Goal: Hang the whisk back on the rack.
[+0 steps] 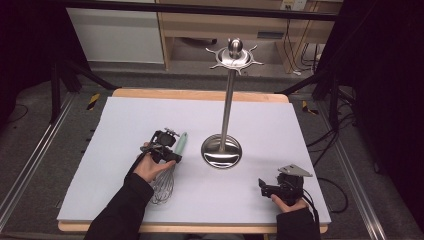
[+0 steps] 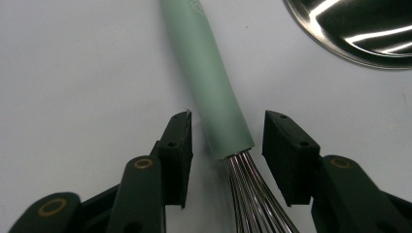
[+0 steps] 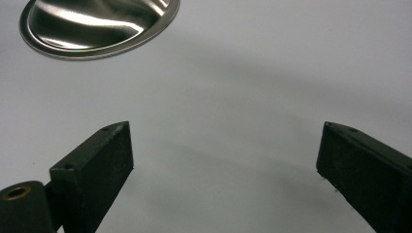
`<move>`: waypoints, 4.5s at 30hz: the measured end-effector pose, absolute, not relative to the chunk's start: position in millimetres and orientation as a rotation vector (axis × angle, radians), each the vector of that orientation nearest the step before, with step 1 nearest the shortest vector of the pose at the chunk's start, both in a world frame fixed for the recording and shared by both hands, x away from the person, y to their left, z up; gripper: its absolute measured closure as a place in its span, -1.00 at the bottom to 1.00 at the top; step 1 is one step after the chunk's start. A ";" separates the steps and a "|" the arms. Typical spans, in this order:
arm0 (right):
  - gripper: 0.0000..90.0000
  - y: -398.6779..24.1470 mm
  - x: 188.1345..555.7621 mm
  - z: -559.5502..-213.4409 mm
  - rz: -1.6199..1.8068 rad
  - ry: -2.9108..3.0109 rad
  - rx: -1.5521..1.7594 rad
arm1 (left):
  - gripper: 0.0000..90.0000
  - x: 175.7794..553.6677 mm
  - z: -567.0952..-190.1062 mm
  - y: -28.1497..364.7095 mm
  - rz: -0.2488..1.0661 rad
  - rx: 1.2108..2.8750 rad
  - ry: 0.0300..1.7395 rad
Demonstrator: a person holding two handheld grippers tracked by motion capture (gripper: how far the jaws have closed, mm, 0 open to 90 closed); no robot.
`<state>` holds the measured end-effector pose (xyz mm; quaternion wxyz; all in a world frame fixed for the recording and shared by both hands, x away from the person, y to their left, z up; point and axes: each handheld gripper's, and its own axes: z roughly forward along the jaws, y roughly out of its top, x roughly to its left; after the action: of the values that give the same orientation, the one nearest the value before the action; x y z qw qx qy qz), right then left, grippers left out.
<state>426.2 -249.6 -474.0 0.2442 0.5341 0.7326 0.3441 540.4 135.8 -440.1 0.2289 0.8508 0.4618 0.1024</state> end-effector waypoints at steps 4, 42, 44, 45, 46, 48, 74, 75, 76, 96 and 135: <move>-0.85 -249.7 426.3 -474.1 0.940 2.002 1.456 | 0.19 542.1 -442.9 134.3 0.264 2.348 1.277; -0.85 -249.7 427.3 -475.7 0.931 2.013 1.466 | 0.50 534.6 -426.6 146.4 0.249 2.280 1.264; -0.85 -249.7 427.2 -475.6 0.931 2.013 1.467 | 0.51 532.0 -423.5 148.5 0.258 2.264 1.252; -0.85 -249.7 427.3 -475.8 0.932 2.013 1.465 | 0.51 530.2 -421.9 149.4 0.264 2.249 1.249; -0.85 -249.7 427.3 -475.8 0.932 2.013 1.465 | 0.51 527.3 -419.1 151.1 0.270 2.230 1.241; -0.85 -249.7 427.3 -475.8 0.932 2.013 1.465 | 0.52 523.3 -415.8 153.7 0.275 2.212 1.224; -0.85 -249.1 425.9 -475.4 0.933 2.011 1.473 | 0.53 468.0 -385.3 187.9 0.399 1.936 1.097; -0.85 -248.9 425.3 -474.9 0.935 2.014 1.475 | 0.53 466.0 -383.6 189.1 0.405 1.926 1.089; -0.85 -248.6 425.2 -474.9 0.937 2.013 1.476 | 0.53 463.8 -381.7 190.1 0.410 1.915 1.085; -0.85 -247.6 424.6 -474.4 0.933 2.014 1.460 | 0.53 445.4 -360.4 191.9 0.506 1.800 0.971; -0.85 -248.4 426.2 -474.5 0.932 2.002 1.465 | 0.53 447.0 -320.5 145.0 0.519 1.794 0.802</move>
<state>426.2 -248.4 -474.5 0.2432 0.5363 0.7328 0.3410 447.0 145.0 -320.5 0.5264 0.7504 0.3356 0.2171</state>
